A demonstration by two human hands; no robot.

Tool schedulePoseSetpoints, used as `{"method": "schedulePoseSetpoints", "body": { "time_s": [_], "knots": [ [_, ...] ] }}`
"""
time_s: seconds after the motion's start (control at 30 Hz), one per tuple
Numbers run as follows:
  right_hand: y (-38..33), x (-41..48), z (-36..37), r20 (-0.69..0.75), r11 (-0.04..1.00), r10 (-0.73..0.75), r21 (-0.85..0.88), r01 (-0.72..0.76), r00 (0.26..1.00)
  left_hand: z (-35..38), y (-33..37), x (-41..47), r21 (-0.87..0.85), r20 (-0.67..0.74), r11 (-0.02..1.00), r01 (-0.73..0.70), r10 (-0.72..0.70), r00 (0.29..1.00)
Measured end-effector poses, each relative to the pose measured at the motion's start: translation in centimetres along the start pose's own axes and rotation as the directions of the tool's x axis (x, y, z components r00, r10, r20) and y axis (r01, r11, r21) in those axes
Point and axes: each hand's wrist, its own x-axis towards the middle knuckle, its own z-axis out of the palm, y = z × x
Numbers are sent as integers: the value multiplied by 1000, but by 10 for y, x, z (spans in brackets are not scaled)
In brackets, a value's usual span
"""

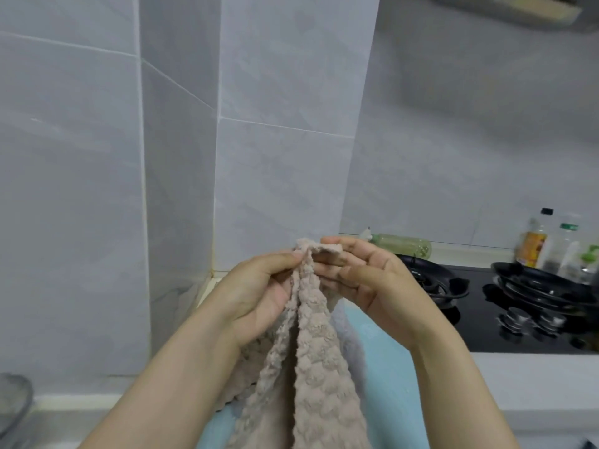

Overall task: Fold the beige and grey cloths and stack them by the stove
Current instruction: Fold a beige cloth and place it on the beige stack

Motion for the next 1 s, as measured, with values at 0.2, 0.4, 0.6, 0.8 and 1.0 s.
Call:
{"method": "schedulePoseSetpoints", "body": {
  "time_s": [0.2,0.4,0.6,0.8,1.0],
  "knots": [
    [4,2,9,-176,954,-163,-278,110,971,0,-7,-3,151,-85,981,-125,139,987],
    [0,0,15,-243,796,-353,-586,153,904,-8,1,-4,649,-128,704,-287,473,872],
    [-3,-2,23,-232,778,-349,-611,143,908,4,9,-13,636,-94,699,-325,489,867],
    [-3,-1,26,-255,767,-390,-621,159,885,10,9,-19,608,-13,717,-341,438,899],
    [-3,-1,29,-262,761,-412,-625,172,873,12,10,-20,610,-3,714,-343,435,900]
  ]
}}
